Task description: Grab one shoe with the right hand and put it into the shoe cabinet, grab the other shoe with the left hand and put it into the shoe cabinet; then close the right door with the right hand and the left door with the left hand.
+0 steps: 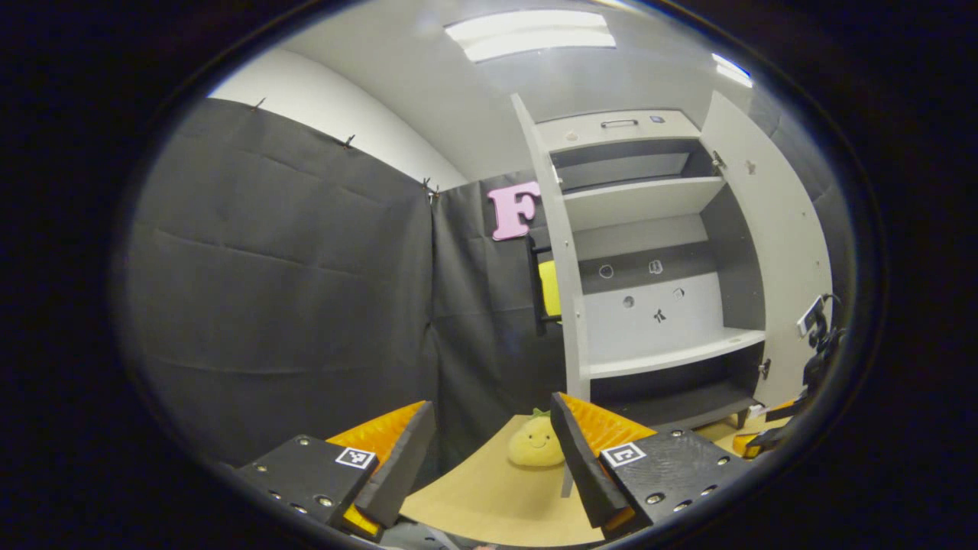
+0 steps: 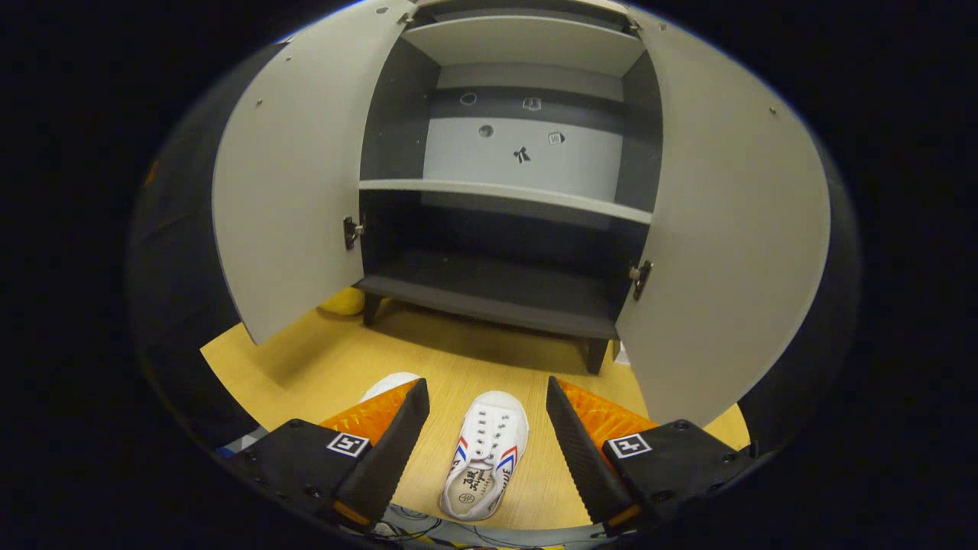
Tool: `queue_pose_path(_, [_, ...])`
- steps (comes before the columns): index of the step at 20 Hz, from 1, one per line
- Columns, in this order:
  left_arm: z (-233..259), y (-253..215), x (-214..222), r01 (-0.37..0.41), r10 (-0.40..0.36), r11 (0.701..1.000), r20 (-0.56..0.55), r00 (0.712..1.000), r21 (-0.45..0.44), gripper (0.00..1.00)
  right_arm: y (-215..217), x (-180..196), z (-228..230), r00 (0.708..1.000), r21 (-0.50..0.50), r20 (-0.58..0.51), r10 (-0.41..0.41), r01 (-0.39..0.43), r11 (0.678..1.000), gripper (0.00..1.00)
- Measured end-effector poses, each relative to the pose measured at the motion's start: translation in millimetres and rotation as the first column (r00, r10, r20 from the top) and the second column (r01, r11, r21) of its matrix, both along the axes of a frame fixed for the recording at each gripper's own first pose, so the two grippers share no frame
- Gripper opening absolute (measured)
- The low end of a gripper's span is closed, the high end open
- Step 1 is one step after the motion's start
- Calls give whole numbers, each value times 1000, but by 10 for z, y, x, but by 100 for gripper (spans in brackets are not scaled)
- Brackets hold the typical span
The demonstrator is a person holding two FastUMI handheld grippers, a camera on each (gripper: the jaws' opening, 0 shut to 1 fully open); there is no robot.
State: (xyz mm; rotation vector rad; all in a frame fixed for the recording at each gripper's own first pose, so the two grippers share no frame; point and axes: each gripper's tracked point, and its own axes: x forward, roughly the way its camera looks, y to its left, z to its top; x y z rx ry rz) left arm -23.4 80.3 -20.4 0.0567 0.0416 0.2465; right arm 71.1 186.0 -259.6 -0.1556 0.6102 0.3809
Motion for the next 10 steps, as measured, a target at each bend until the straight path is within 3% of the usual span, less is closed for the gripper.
queue_pose_path(5, [-64,141,-84,-38,38,999,-29,999,15,91,43,-50,-611,987,-32,-162,1,-6,999,98])
queue_pose_path(10, [-112,195,-128,-54,55,998,-48,997,25,91,104,-111,-1070,954,-58,-301,-4,-14,998,94])
